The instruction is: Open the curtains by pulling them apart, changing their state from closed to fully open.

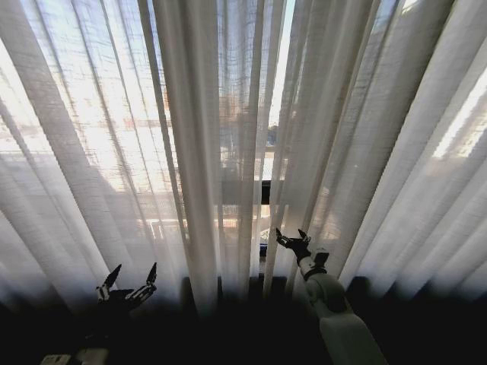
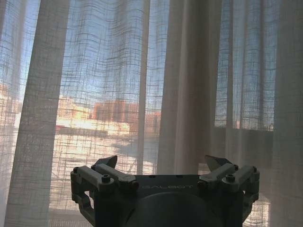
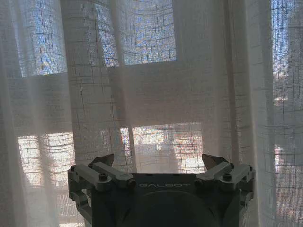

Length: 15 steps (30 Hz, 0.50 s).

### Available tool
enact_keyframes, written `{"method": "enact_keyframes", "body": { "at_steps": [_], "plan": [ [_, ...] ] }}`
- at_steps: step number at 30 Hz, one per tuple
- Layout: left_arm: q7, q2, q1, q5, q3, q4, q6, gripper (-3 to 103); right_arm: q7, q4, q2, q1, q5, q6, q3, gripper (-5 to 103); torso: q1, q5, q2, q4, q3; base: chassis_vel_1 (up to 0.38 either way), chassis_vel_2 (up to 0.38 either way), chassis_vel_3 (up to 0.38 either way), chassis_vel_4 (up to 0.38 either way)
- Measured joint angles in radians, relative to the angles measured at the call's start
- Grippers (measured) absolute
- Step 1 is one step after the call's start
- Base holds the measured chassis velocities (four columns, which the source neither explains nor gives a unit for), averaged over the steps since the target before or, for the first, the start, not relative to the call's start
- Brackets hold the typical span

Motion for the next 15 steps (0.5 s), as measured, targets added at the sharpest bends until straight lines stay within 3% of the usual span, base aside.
{"method": "enact_keyframes", "body": {
  "at_steps": [10, 15],
  "plan": [
    [-0.002, 0.004, 0.0, -0.002, -0.002, -0.006, 0.0, 100, 0.003, 0.164, -0.019, -0.136, 0.003, -0.04, 0.0, 100, 0.0, 0.0, 0.0, -0.0004, 0.0, 0.0, 0.0, 0.0, 0.0],
    [-0.002, 0.005, -0.007, -0.001, 0.007, -0.01, 0.005, 100, 0.02, 0.176, -0.02, -0.125, 0.019, -0.048, -0.019, 100, 0.0, -0.0001, 0.0, -0.0001, 0.0, 0.0, 0.0, 0.0, 0.0]
  ]
}}
